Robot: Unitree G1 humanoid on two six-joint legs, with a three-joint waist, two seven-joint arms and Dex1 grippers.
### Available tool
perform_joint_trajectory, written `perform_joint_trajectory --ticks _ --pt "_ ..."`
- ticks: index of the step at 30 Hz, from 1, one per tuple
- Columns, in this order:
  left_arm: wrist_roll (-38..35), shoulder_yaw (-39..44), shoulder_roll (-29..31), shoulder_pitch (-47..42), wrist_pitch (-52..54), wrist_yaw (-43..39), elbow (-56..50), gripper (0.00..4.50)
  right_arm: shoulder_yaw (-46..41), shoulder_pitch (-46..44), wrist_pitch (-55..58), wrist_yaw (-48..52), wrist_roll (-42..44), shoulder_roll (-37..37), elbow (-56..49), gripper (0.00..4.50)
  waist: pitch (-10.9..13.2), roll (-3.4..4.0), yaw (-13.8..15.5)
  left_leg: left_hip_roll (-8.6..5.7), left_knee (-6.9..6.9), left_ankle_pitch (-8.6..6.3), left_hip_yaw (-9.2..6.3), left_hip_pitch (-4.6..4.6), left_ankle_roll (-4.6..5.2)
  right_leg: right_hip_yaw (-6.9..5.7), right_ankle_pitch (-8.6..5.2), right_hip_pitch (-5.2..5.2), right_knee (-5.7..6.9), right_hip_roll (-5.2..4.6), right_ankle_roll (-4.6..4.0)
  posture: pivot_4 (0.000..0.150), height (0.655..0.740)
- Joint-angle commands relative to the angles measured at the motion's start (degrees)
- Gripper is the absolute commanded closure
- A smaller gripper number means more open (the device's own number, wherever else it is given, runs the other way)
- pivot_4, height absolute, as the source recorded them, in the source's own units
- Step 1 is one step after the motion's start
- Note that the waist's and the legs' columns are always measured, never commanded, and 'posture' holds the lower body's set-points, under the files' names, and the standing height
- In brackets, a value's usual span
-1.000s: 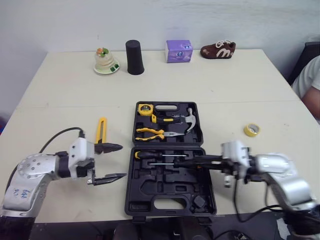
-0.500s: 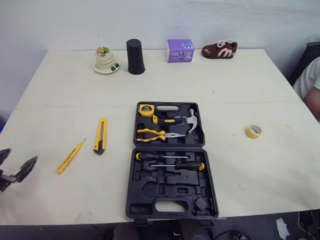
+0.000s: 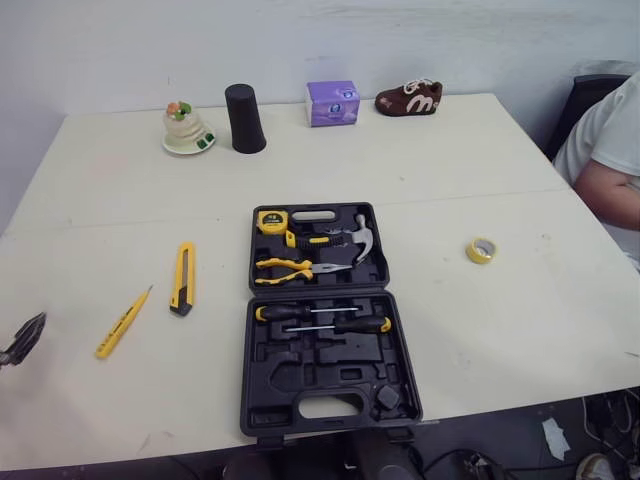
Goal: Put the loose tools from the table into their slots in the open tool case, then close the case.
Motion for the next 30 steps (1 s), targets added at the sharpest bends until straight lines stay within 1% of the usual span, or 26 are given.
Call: perform_joint_trajectory --ticks 1,3,5,8,9,11,14,17,21,24,29,30 --pt "-4.09 -0.83 1.48 -0.02 5.38 -2.27 -8.88 0.00 2.59 0.68 7.27 4.66 7.51 2.28 -16.86 0.04 0.01 0.02 0.24 -0.01 -0.04 0.04 0.00 -0.02 -0.06 0.02 0.00 -0.05 0.07 0.00 0.00 0.150 0.7400" --pt "-5.03 -3.53 3.14 1.81 13.11 -3.13 -14.26 0.00 5.02 -0.79 8.97 6.34 11.76 4.96 -26.66 0.04 0.03 0.05 0.57 -0.01 -0.06 0.03 0.00 -0.03 -0.11 0.03 -0.04 -0.14 0.19 0.02 -0.04 0.150 0.7400" --pt "-5.08 -5.56 4.31 3.45 17.86 -3.87 -18.28 0.00 6.81 -1.93 9.47 7.24 13.58 6.87 -32.83 0.04 0.09 0.14 0.74 0.03 -0.07 0.06 0.00 -0.05 -0.17 0.03 -0.06 -0.20 0.24 0.08 -0.07 0.150 0.7400" --pt "-7.29 -7.44 5.68 4.53 29.93 -0.95 -24.31 0.00 11.75 -4.89 11.97 6.92 14.03 7.99 -40.47 0.04 0.19 0.26 1.12 0.00 -0.09 0.07 0.01 -0.07 -0.16 0.03 -0.10 -0.25 0.25 0.08 -0.08 0.150 0.7400" --pt "-6.38 -8.46 6.09 4.82 32.54 0.45 -25.65 0.00 13.87 -6.85 13.39 6.21 15.06 8.57 -43.37 0.04 0.22 0.21 1.33 0.00 -0.09 0.17 0.00 -0.08 -0.03 0.03 -0.12 -0.27 0.24 0.08 -0.09 0.150 0.7400" --pt "-4.60 -9.80 6.47 5.22 35.31 2.04 -26.91 0.00 17.11 -9.56 14.82 6.33 15.93 9.29 -47.38 0.04 0.34 0.19 1.48 0.00 -0.08 0.24 -0.01 -0.09 -0.03 0.03 -0.13 -0.29 0.25 0.09 -0.11 0.150 0.7400" --pt "-1.82 -11.96 6.25 5.26 36.49 3.71 -26.66 0.00 22.83 -13.10 15.24 8.92 16.15 10.33 -52.20 0.04 0.41 0.18 1.78 -0.01 -0.08 0.24 0.00 -0.13 -0.03 0.04 -0.14 -0.32 0.24 0.08 -0.13 0.150 0.7400" --pt "-1.03 -13.57 5.25 4.49 37.68 4.45 -26.65 0.00 27.12 -15.87 14.92 10.67 15.27 11.30 -54.61 0.04 0.45 0.13 2.30 0.02 -0.07 0.22 -0.01 -0.16 -0.04 0.02 -0.17 -0.36 0.24 0.11 -0.17 0.150 0.7400" --pt "0.10 -15.93 4.34 3.89 37.88 4.75 -27.08 0.00 31.37 -17.42 14.26 13.98 13.93 11.19 -56.08 0.04 0.45 0.12 2.92 -0.01 0.00 0.14 0.00 -0.20 0.05 0.00 -0.18 -0.36 0.19 0.06 -0.20 0.150 0.7400" --pt "0.10 -17.07 3.49 3.31 38.39 4.29 -26.85 0.88 32.39 -17.45 14.59 14.20 13.44 11.31 -56.71 0.00 0.45 0.12 3.21 -0.04 0.04 0.11 0.01 -0.20 0.10 0.02 -0.18 -0.34 0.18 0.03 -0.20 0.150 0.7400" --pt "-1.51 -16.56 1.71 2.00 39.72 4.13 -27.46 3.16 32.03 -16.29 15.14 13.46 12.66 11.00 -57.71 0.00 0.45 0.13 3.86 -0.05 0.11 0.10 0.00 -0.18 0.12 0.02 -0.18 -0.32 0.23 0.01 -0.20 0.150 0.7400" --pt "-1.50 -16.39 1.48 1.88 39.62 4.03 -27.43 3.71 31.84 -15.91 15.13 13.41 12.59 10.96 -57.83 0.00 0.45 0.13 3.96 -0.05 0.12 0.11 0.00 -0.18 0.12 0.01 -0.18 -0.32 0.23 0.01 -0.20 0.150 0.7400"
